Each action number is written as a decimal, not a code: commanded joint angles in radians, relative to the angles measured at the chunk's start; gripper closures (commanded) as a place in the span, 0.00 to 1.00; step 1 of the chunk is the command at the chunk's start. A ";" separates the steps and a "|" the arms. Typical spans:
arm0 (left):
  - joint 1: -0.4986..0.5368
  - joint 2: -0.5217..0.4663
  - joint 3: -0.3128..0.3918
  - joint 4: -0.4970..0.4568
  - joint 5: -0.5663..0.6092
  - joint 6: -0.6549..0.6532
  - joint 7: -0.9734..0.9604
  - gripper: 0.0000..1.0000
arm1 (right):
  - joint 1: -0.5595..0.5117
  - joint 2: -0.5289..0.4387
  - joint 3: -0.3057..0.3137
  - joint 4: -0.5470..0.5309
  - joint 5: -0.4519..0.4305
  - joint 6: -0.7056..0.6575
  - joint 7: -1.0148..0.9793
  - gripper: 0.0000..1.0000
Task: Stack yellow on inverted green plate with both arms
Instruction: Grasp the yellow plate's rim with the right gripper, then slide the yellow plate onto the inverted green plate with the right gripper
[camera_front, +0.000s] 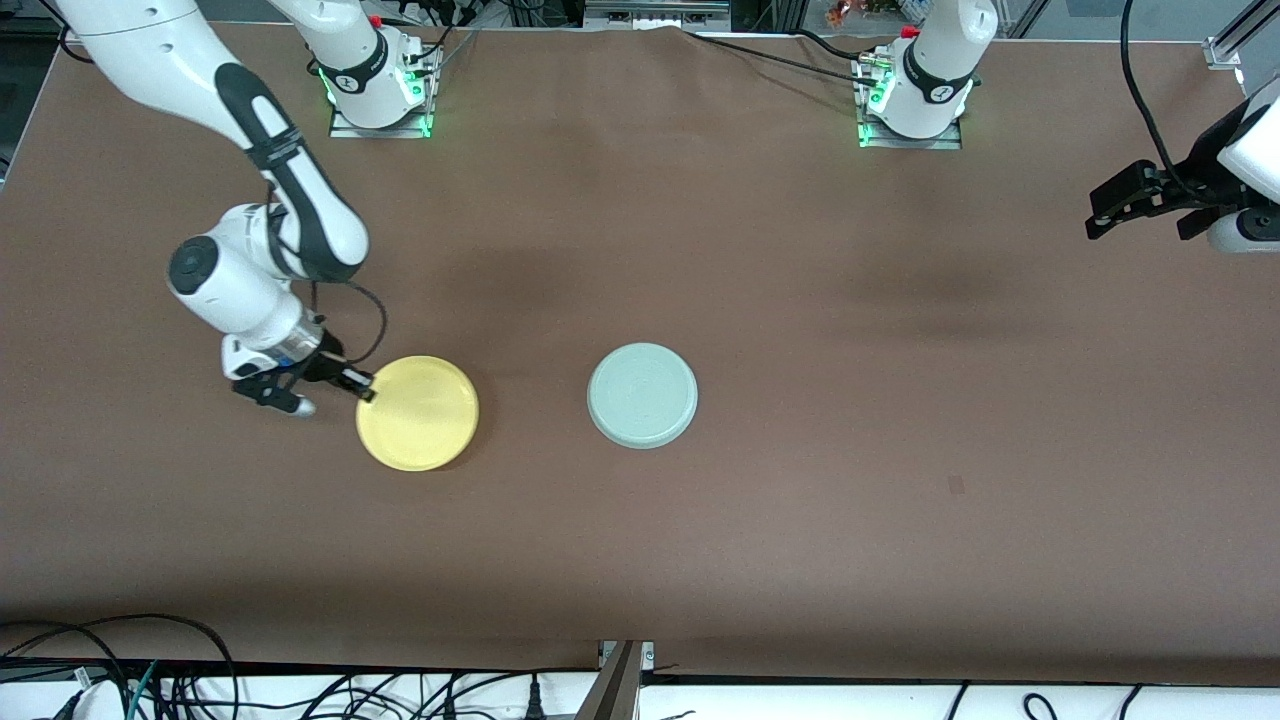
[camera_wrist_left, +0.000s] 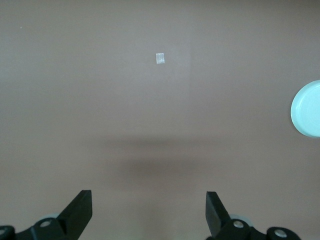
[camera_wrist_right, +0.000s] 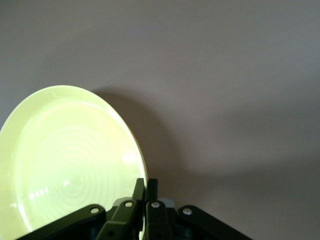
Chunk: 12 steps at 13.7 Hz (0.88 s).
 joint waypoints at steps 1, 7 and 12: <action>0.009 0.026 -0.006 0.054 0.007 -0.009 0.020 0.00 | 0.008 -0.010 0.121 0.056 0.013 -0.022 0.201 1.00; -0.005 0.106 -0.015 0.097 0.015 -0.009 0.006 0.00 | 0.267 0.069 0.115 0.197 -0.034 -0.019 0.272 1.00; -0.008 0.112 -0.017 0.097 0.016 -0.006 0.008 0.00 | 0.324 0.138 0.077 0.203 -0.137 0.008 0.274 1.00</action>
